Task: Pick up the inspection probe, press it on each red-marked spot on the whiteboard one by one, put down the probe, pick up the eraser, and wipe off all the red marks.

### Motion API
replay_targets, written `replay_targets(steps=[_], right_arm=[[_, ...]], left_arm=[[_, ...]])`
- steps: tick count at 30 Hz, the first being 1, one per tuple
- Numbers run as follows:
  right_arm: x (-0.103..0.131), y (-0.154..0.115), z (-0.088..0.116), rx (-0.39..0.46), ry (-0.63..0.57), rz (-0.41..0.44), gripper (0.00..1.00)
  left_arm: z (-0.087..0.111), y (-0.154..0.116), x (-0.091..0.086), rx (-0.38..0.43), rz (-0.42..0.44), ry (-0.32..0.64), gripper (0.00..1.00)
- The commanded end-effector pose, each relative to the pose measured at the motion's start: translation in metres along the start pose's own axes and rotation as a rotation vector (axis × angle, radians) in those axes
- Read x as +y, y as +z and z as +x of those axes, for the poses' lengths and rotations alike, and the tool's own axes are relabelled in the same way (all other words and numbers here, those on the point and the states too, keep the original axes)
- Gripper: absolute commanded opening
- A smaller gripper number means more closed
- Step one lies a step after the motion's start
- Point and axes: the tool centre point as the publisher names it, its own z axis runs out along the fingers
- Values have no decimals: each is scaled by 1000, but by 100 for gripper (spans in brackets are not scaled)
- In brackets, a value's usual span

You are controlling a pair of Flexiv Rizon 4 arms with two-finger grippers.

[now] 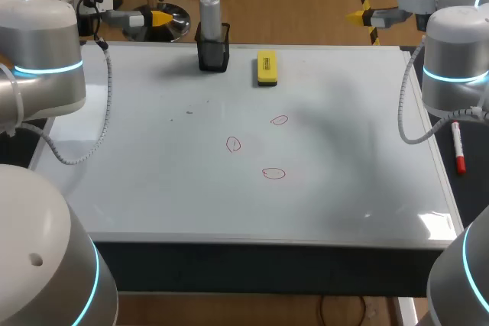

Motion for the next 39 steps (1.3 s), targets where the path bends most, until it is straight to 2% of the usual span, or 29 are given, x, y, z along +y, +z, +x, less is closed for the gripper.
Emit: replay_targets(steps=[1, 23, 31, 39], right_arm=[[0, 0, 0, 0, 0, 0, 100], [0, 0, 0, 0, 0, 0, 100], [0, 0, 0, 0, 0, 0, 100], [0, 0, 0, 0, 0, 0, 100]], left_arm=[[0, 0, 0, 2, 0, 0, 100], [0, 0, 0, 2, 0, 0, 100], [2, 7, 0, 115, 30, -3, 100], [23, 20, -3, 366, 84, 8, 100]])
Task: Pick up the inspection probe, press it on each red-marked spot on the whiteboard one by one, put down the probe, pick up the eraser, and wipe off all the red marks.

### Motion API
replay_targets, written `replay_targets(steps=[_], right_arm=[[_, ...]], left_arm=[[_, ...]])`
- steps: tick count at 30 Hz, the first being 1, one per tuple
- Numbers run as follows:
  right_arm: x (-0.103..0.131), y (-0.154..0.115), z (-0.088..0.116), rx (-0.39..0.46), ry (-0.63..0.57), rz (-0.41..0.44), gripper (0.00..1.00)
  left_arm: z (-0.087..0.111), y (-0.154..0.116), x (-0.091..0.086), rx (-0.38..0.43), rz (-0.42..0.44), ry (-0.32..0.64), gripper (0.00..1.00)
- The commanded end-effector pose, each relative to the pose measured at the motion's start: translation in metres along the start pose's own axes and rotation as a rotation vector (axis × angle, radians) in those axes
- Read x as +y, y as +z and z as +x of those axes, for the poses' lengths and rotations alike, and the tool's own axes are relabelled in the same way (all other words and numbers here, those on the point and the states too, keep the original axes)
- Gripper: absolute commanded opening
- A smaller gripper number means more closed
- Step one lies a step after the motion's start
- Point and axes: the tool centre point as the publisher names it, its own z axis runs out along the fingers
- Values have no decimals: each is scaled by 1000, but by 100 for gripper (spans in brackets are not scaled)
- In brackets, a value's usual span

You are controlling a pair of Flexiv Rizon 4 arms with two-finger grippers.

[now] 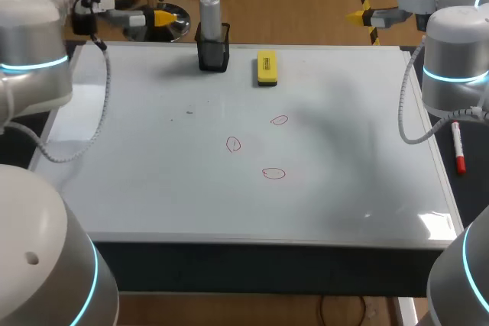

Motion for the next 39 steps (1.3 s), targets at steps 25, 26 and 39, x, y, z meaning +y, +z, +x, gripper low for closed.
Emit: replay_targets(steps=[25, 26, 39], right_arm=[[0, 0, 0, 0, 0, 0, 100], [0, 0, 0, 0, 0, 0, 100], [0, 0, 0, 0, 0, 0, 100]], left_arm=[[30, 60, 16, 441, 105, 67, 100], [30, 62, 17, 443, 106, 68, 100], [26, 88, 26, 495, 93, 103, 100]])
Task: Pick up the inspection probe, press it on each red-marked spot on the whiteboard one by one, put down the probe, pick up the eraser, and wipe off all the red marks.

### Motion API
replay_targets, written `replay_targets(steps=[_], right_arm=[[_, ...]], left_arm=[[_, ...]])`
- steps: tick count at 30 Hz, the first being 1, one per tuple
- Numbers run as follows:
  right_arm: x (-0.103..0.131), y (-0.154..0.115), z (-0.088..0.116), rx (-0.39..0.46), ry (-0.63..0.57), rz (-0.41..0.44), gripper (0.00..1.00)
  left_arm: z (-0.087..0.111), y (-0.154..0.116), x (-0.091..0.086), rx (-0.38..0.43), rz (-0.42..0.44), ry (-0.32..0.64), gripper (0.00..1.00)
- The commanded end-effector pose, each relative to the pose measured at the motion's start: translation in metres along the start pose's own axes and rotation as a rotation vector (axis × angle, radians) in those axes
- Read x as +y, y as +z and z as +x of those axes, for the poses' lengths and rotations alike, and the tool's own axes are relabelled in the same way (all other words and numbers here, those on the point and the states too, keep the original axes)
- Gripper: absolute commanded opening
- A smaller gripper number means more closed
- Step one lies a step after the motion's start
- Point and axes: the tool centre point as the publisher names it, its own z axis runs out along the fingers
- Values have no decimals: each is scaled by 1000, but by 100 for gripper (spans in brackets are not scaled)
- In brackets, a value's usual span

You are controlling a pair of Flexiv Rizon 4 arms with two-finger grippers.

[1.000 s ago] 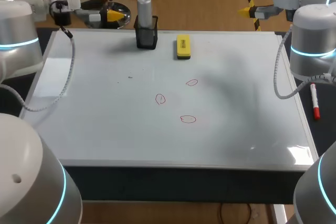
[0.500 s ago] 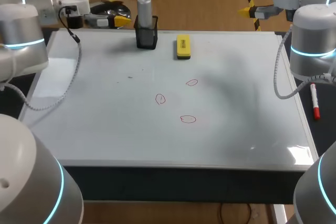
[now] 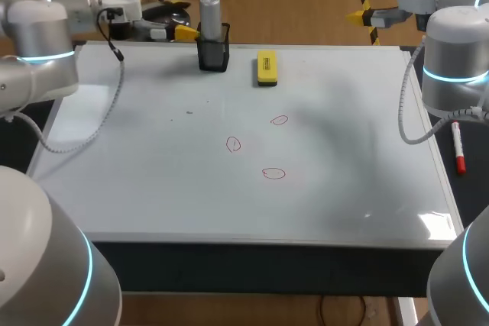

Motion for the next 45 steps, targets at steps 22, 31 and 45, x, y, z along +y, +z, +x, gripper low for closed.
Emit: replay_targets(steps=[22, 31, 45], right_arm=[[0, 0, 0, 0, 0, 0, 100], [0, 0, 0, 0, 0, 0, 100], [0, 0, 0, 0, 0, 0, 100]], left_arm=[[-27, 30, 16, 55, 24, 0, 100], [-27, 30, 16, 55, 24, 0, 100], [-55, 30, 21, 148, -13, 92, 100]])
